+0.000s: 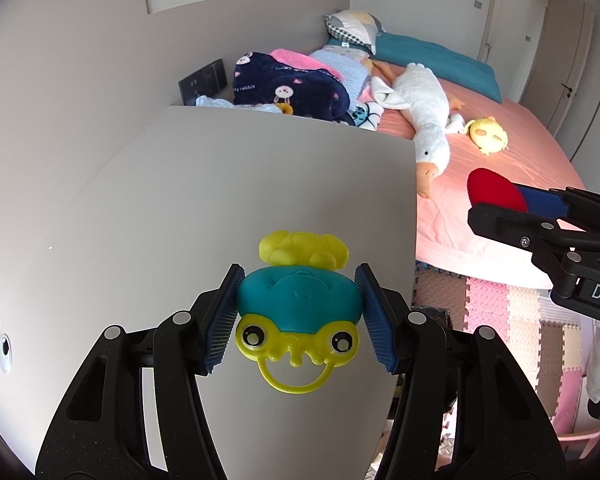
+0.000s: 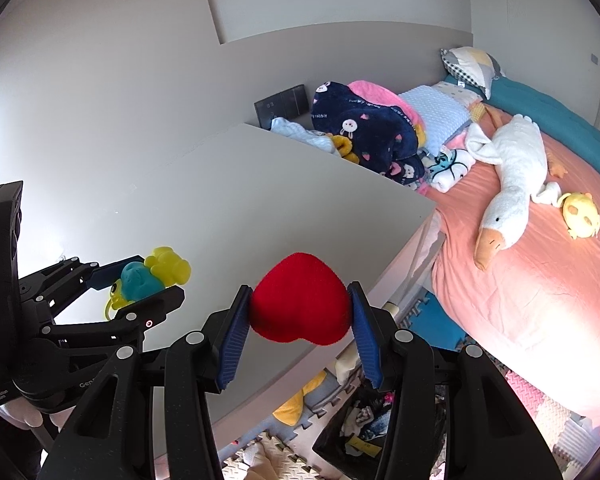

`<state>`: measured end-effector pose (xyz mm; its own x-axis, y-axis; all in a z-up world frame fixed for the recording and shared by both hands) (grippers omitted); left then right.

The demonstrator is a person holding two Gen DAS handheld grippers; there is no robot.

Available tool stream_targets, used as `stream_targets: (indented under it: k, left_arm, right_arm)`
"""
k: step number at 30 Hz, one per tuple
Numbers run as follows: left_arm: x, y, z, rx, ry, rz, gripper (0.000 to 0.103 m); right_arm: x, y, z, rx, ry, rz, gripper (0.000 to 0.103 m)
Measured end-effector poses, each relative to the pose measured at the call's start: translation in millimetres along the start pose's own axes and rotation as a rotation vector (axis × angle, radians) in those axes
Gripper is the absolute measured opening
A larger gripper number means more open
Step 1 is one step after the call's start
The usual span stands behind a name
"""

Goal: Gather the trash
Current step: 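Lift the frog toy and red heart and carry them over the black bin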

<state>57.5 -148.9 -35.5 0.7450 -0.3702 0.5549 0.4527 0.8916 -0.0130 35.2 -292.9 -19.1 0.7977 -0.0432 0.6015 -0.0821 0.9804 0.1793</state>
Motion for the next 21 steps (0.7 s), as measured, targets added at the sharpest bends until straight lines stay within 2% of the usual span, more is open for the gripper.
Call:
stream_targets:
  k: [9, 21]
  left_arm:
    - [-7, -28, 7, -0.043, 0.003, -0.026, 0.056]
    - [0, -65, 3, -0.088, 0.001, -0.098, 0.056]
  right_arm:
    - [-19, -22, 26, -0.024, -0.014, -0.039, 0.050]
    - [-42, -56, 52, -0.074, -0.045, -0.123, 0.050]
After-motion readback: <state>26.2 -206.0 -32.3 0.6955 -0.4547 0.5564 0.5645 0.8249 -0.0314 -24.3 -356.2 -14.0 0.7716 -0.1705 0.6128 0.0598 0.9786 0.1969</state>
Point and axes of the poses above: each gripper's, at about its wrist camera, not at the fingertips, and z roughly against the way its jaws point, y to its left, x to its top, the point moved 7 cm from there along -z, roughly the way its jaws point, and after that the axes turned 5 degrees about y, right-handed, at the moved point
